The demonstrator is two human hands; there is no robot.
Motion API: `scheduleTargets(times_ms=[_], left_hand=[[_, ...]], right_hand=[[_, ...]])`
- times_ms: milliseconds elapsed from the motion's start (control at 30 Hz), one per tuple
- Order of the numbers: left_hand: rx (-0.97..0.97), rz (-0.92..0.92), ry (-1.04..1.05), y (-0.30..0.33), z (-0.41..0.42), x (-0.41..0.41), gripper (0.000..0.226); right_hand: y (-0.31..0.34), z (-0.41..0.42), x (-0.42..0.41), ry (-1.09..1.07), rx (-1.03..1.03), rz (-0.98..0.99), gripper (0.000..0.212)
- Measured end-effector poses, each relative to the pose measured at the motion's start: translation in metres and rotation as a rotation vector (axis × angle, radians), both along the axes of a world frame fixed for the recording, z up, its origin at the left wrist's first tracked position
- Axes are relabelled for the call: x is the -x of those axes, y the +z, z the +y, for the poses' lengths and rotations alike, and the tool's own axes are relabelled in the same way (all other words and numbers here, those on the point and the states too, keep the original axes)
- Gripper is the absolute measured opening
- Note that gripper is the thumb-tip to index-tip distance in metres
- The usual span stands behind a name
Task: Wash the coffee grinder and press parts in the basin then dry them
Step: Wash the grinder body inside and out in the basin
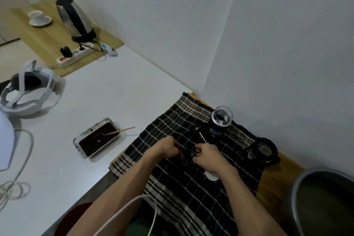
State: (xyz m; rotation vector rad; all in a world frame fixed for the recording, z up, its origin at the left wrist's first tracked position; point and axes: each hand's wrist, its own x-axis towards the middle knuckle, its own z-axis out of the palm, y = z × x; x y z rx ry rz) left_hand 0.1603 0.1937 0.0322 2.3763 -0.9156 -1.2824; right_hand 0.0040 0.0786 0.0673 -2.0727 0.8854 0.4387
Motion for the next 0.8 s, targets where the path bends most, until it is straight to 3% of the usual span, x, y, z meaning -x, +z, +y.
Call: scheduleTargets(times_ms=[133,200,267,333,400,467,633,800], left_hand=[[0.199,-0.133,0.085,0.020,-0.025,-0.004,0.051],[0.329,-0.167,0.098,0.029,-0.047,0.000,0.061],[0.407,-0.176,0.059,0.036,-0.070,0.007,0.075],[0.436,-0.129,0.026,0.041,-0.093,0.013,0.089],[0.446,-0.077,0.018,0.035,-0.111,0.018,0.088],[0.444,-0.050,0.032,0.026,-0.123,0.021,0.083],[0.565,-0.019,0.073,0.012,-0.129,0.024,0.076],[0.720,0.090,0.037,0.044,-0.129,0.030,0.071]], right_hand=[[0.041,-0.026,0.008,-0.243,0.128,-0.283,0.023],[0.062,-0.048,0.010,-0.357,0.272,-0.411,0.024],[0.076,-0.072,0.008,-0.367,0.391,-0.385,0.046],[0.082,-0.095,0.001,-0.311,0.386,-0.237,0.078],[0.078,-0.110,-0.007,-0.205,0.336,-0.108,0.099],[0.068,-0.117,-0.015,-0.113,0.284,-0.051,0.106],[0.054,-0.123,-0.014,-0.111,0.329,-0.090,0.095],[0.100,-0.122,0.013,-0.179,0.437,-0.202,0.081]])
